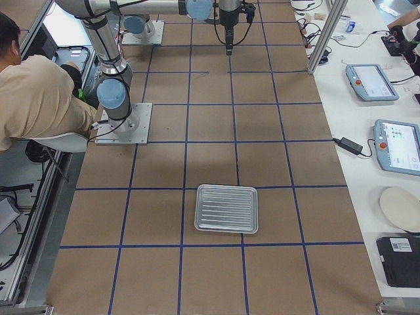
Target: Place bearing gear from tray to pile
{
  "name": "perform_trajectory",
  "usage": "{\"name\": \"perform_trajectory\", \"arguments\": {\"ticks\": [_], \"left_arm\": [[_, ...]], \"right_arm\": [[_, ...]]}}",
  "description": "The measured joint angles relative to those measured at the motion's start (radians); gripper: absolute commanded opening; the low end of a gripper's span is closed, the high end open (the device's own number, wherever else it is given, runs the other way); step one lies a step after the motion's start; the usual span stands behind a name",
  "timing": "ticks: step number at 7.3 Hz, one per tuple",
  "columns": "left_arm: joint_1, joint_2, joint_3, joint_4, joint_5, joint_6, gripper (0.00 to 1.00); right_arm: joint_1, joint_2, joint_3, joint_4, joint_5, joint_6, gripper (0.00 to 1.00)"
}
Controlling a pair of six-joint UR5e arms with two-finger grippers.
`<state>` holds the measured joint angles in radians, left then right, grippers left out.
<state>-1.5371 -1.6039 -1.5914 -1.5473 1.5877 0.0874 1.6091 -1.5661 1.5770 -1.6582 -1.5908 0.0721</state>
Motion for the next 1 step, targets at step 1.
{"name": "perform_trajectory", "arguments": {"ticks": [1], "left_arm": [[0.000,-0.001,0.000,0.001,-0.002,0.000,1.00]], "right_arm": [[0.000,0.000,0.000,0.000,0.001,0.000,1.00]]}}
